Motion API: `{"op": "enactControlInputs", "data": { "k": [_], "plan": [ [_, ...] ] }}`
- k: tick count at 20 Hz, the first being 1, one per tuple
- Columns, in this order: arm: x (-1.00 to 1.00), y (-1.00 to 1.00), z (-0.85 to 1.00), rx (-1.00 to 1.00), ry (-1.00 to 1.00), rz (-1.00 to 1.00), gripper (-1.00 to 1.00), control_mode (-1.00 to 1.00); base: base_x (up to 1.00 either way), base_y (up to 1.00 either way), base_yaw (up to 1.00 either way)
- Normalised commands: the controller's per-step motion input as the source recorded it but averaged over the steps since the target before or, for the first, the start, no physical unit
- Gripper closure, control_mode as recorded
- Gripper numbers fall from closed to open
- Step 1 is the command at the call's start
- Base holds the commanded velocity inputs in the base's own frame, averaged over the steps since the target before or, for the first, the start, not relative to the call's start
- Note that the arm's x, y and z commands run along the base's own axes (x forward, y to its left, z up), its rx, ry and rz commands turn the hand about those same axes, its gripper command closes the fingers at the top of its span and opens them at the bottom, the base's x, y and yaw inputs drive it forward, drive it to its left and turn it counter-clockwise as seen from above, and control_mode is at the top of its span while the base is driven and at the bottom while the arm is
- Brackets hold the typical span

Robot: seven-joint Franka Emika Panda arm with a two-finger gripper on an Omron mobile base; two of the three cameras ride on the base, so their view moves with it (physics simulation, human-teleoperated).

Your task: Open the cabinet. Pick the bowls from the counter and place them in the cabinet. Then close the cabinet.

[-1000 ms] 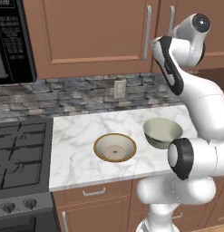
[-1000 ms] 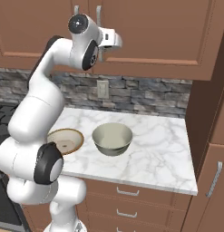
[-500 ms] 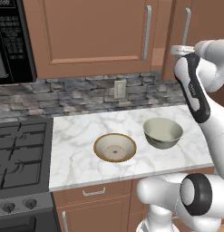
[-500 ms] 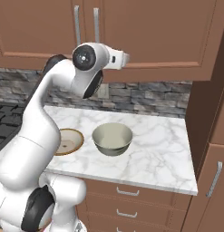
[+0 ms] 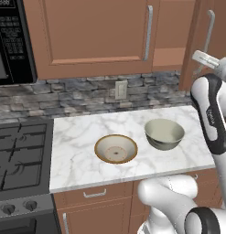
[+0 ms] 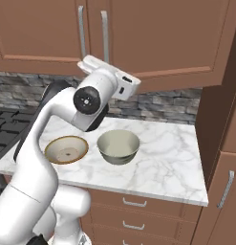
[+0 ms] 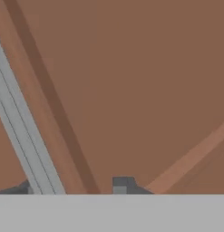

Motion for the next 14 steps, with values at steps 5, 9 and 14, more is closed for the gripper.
{"op": "enactControlInputs", "data": {
  "k": [5,9,14],
  "plan": [
    [-1.00,-1.00,0.30,0.35,-0.04,-0.07,1.00,-1.00,0.00,0.00,0.00],
    [-1.00,-1.00,0.27,0.34,0.00,-0.08,1.00,-1.00,0.00,0.00,0.00],
    [-1.00,-0.91,-0.04,0.24,0.00,-0.07,1.00,-1.00,0.00,0.00,0.00]
  ]
}}
